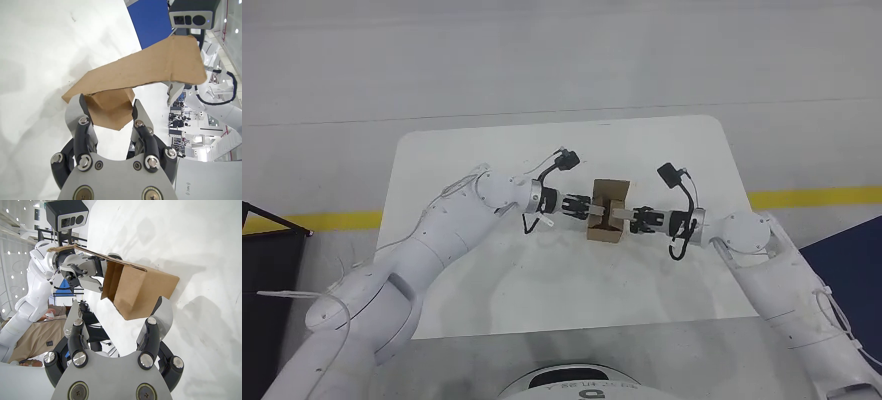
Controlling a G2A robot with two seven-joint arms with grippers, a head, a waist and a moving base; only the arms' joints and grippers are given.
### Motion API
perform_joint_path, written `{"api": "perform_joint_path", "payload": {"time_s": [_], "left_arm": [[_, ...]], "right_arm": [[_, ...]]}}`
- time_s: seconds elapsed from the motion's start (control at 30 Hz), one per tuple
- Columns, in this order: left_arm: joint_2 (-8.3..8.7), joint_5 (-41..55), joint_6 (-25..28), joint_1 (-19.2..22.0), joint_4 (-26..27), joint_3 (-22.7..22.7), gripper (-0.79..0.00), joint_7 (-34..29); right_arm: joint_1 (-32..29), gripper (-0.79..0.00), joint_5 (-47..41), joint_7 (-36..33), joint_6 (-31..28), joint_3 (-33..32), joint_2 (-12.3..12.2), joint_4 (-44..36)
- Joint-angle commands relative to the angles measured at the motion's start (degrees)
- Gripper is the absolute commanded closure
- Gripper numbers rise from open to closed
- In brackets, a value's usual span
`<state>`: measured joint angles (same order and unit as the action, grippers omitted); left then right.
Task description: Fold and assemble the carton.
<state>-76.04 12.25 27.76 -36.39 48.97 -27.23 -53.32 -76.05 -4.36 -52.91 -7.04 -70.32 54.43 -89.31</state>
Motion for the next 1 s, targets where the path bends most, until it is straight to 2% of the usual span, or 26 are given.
{"api": "perform_joint_path", "payload": {"time_s": [0.0, 0.13, 0.2, 0.27, 0.3, 0.33, 0.57, 0.6, 0.63, 0.7, 0.73, 0.77, 0.97], "left_arm": [[0.0, -0.39, -0.88, -0.24, 0.29, -0.09, -0.32, -0.84], [-0.27, -1.2, -3.31, 0.01, 0.81, -0.09, -0.317, -2.94], [-0.44, -2.08, -4.21, 0.59, 1.37, -0.12, -0.262, -3.65], [-0.54, -2.99, -5.34, 1.29, 1.91, -0.32, -0.142, -4.19], [-0.55, -3.58, -6.16, 1.66, 2.22, -0.38, -0.025, -4.71], [-0.56, -4.05, -6.94, 2.0, 2.67, -0.45, 0.0, -5.33], [-0.27, -6.85, -13.28, 3.66, 6.55, -1.18, 0.0, -10.1], [-0.2, -6.64, -13.15, 3.52, 7.07, -1.55, -0.031, -10.02], [-0.12, -6.6, -13.12, 3.35, 7.31, -1.85, -0.215, -10.04], [0.02, -6.52, -13.15, 2.98, 7.59, -2.36, -0.65, -10.1], [0.07, -6.26, -13.03, 2.7, 7.58, -2.65, -0.742, -10.04], [0.12, -6.4, -12.86, 2.49, 7.55, -2.79, -0.785, -10.08], [0.21, -7.05, -11.9, 1.12, 7.04, -3.41, -0.785, -9.76]], "right_arm": [[-0.06, -0.662, 0.0, -0.18, -0.11, -0.01, -0.01, -0.04], [-0.21, -0.656, 0.24, -0.41, -0.36, 0.12, -0.01, -0.26], [-0.34, -0.656, 0.43, -0.36, -0.47, 0.18, -0.01, -0.49], [-0.52, -0.656, 0.41, -0.33, -0.64, 0.07, -0.03, -0.64], [-0.64, -0.65, 0.37, -0.36, -0.79, 0.0, -0.05, -0.69], [-0.73, -0.653, 0.36, -0.39, -0.87, -0.09, -0.06, -0.71], [-1.21, -0.662, 0.29, -0.42, -1.64, -0.53, -0.15, -0.98], [-1.24, -0.665, 0.3, -0.41, -1.67, -0.55, -0.15, -0.99], [-1.25, -0.668, 0.31, -0.39, -1.67, -0.54, -0.15, -0.99], [-1.22, -0.683, 0.44, -0.25, -1.65, -0.42, -0.12, -0.87], [-1.2, -0.68, 0.59, -0.12, -1.59, -0.34, -0.1, -0.76], [-1.18, -0.686, 0.69, 0.0, -1.56, -0.26, -0.08, -0.72], [-1.05, -0.68, 0.94, 0.14, -1.34, -0.02, -0.02, -0.84]]}}
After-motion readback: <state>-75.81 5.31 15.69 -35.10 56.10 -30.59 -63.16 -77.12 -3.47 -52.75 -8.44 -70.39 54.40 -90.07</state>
